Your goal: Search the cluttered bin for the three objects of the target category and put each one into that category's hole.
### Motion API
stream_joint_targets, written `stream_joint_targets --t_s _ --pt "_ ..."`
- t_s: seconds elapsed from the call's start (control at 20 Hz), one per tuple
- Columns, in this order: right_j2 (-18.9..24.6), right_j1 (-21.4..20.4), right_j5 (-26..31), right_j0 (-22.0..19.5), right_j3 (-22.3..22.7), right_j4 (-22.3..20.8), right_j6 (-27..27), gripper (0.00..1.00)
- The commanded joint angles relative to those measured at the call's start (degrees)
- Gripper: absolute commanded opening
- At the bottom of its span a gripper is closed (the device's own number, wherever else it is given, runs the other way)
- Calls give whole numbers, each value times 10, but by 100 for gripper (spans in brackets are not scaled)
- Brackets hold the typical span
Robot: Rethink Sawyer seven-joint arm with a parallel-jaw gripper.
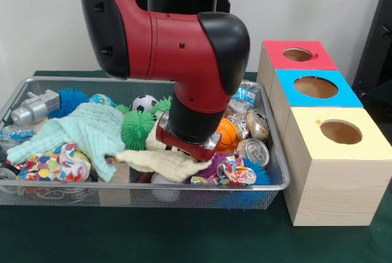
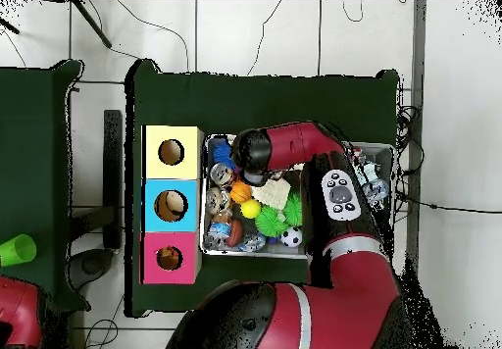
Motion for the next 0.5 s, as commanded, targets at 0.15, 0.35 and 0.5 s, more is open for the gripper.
stream_joint_targets --t_s 0.15,0.35,0.5 --pt "33 -35 -138 -22 77 83 98 100" --pt "33 -74 -137 -47 128 97 58 100" --pt "34 -125 -136 -73 179 107 27 100"
